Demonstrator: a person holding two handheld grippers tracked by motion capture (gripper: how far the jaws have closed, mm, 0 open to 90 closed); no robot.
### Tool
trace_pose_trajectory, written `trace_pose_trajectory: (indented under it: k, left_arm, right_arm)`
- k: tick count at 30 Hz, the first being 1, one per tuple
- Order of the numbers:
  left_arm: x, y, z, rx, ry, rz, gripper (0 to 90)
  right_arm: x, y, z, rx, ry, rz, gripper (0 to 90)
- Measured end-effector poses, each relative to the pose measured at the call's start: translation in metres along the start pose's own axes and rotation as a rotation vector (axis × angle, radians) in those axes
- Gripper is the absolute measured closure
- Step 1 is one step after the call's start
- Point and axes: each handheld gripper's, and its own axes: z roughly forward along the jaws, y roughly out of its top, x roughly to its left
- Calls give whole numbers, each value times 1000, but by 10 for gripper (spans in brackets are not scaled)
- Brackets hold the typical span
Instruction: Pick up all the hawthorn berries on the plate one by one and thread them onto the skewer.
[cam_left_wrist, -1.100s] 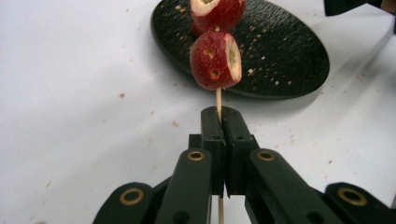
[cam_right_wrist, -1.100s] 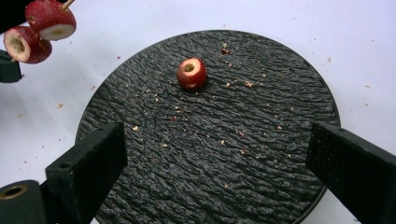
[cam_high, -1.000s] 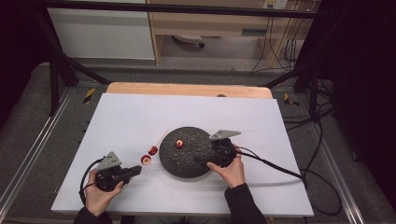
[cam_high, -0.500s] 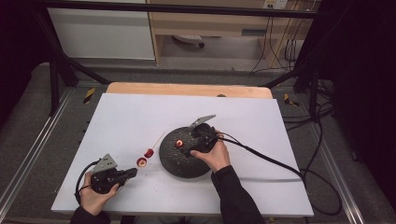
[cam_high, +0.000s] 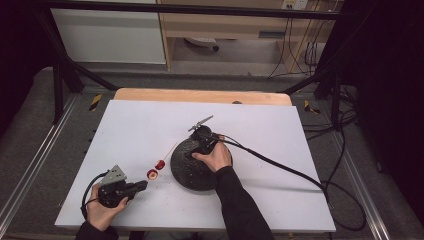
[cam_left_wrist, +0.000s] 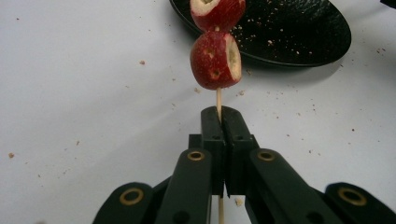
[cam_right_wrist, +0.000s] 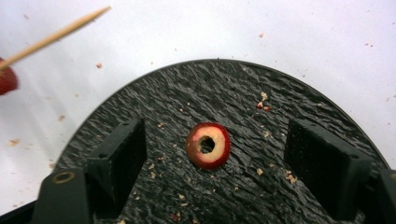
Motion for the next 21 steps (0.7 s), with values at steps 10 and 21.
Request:
trace_pose_trajectory:
  k: [10, 21]
  left_arm:
    - [0, 0, 1, 7, -3, 2, 884]
    - [2, -1, 1, 10, -2, -3, 884]
  right_arm:
    - [-3, 3, 12, 74, 10, -11, 435]
    - [-8, 4, 19, 102, 57, 39, 583]
